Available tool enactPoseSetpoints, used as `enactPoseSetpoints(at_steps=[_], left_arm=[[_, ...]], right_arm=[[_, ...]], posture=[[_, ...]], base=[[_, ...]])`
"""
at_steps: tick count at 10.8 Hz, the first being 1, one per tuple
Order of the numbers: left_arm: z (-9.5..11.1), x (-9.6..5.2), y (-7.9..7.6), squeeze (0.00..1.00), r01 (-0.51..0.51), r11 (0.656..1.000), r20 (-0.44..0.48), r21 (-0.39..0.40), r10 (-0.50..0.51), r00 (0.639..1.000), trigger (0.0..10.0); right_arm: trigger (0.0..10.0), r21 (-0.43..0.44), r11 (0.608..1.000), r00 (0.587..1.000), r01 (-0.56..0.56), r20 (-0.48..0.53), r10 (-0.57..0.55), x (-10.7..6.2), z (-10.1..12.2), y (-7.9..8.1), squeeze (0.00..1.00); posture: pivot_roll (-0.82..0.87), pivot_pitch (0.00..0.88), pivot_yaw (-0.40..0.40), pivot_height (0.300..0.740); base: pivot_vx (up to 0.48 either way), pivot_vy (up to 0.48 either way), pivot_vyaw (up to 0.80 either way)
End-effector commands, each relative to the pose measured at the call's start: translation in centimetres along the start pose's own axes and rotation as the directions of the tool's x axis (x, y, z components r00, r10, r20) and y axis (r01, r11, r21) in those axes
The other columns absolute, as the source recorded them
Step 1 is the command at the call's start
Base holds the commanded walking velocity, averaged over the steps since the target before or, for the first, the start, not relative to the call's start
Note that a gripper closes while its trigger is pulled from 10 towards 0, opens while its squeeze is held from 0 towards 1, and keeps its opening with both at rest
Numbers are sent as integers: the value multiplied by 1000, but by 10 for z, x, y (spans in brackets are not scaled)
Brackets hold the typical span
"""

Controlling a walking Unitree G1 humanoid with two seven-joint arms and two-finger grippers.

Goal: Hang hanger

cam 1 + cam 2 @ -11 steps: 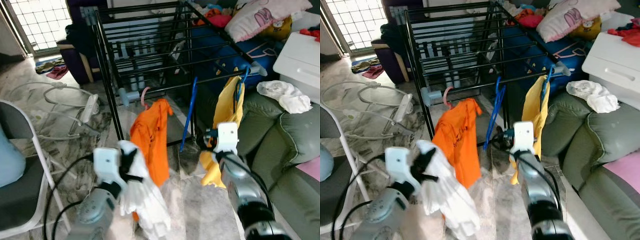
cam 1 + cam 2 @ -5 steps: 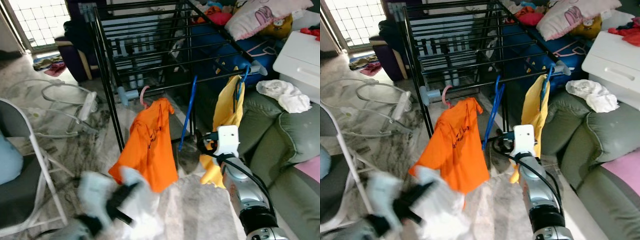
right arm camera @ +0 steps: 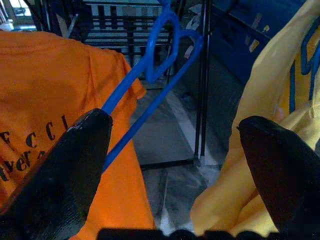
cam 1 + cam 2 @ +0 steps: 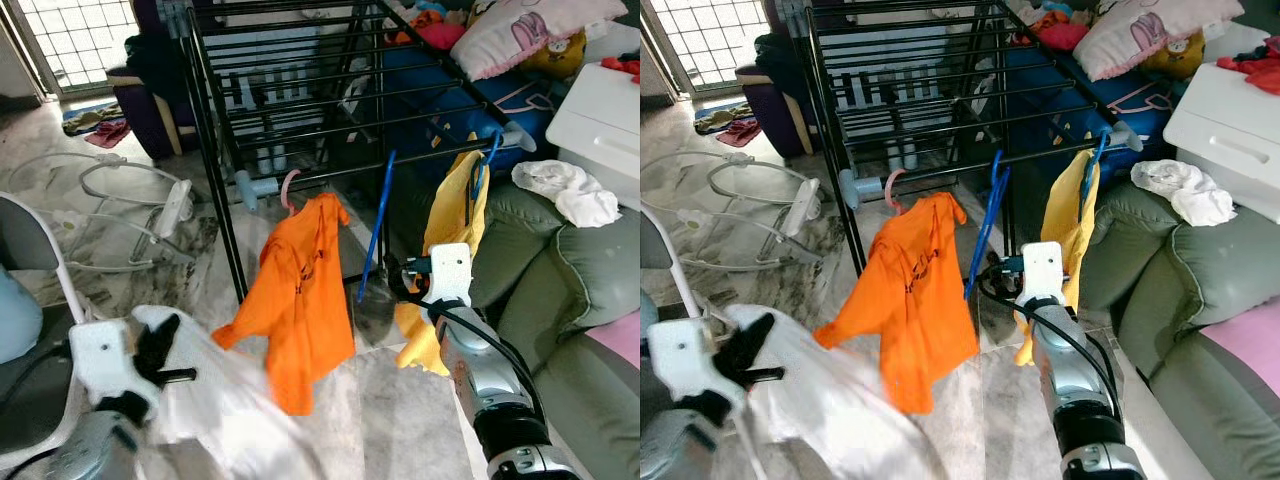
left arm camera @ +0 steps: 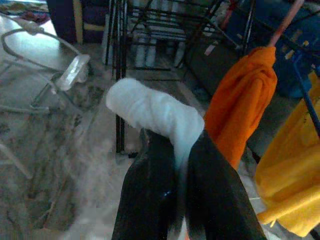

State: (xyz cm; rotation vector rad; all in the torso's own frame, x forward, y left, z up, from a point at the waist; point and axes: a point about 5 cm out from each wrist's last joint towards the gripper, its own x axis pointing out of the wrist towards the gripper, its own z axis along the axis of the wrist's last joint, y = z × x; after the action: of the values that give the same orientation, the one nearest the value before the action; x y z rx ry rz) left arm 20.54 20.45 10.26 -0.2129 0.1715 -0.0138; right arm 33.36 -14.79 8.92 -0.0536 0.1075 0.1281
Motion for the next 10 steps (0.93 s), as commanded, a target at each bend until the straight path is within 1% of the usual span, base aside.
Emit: enactPoseSetpoints(at_steps=[1, 2, 3, 4, 7, 8, 9, 10], left_arm=[[0, 8, -8, 0, 21, 999, 16, 28, -21, 1000, 10000], [0, 19, -24, 0, 74, 997, 32, 28, -75, 997, 10000], [1, 24, -35, 0, 116, 992, 32, 47, -117, 993, 10000], [0, 26, -41, 0, 144, 988, 38, 54, -146, 989, 10000], [-5, 31, -51, 0, 166, 985, 35, 38, -167, 985, 10000], [-7, 31, -54, 0, 169, 985, 34, 35, -170, 985, 10000], [-7, 31, -54, 0, 171, 985, 34, 33, -172, 985, 10000], [-8, 31, -54, 0, 171, 985, 34, 37, -173, 984, 10000]], right_arm=[[10000, -13, 1000, 1000, -16, 12, 16, 3, 5, 3, 0], [10000, -15, 1000, 1000, -14, 13, 14, 3, 6, 2, 0], [10000, -17, 1000, 1000, -15, 16, 15, 3, 6, 2, 0], [10000, -26, 999, 1000, -19, 14, 19, 3, 6, 3, 0], [10000, -32, 999, 1000, -24, 8, 24, 2, 5, 4, 0], [10000, -47, 998, 999, -32, 3, 32, 2, 4, 5, 0], [10000, -53, 998, 999, -32, 0, 32, 1, 3, 5, 0], [10000, -54, 998, 1000, -30, -5, 29, 1, 2, 4, 0]], posture=[[45, 14, -13, 740], [31, 9, -9, 740], [31, 9, -9, 740], [24, 5, -7, 740], [24, 5, -7, 740], [24, 5, -9, 740], [23, 9, -6, 740], [22, 12, -7, 740]], base=[[0, 0, 0], [0, 0, 0], [0, 0, 0], [0, 0, 0], [0, 0, 0], [0, 0, 0], [0, 0, 0], [247, 0, 0]])
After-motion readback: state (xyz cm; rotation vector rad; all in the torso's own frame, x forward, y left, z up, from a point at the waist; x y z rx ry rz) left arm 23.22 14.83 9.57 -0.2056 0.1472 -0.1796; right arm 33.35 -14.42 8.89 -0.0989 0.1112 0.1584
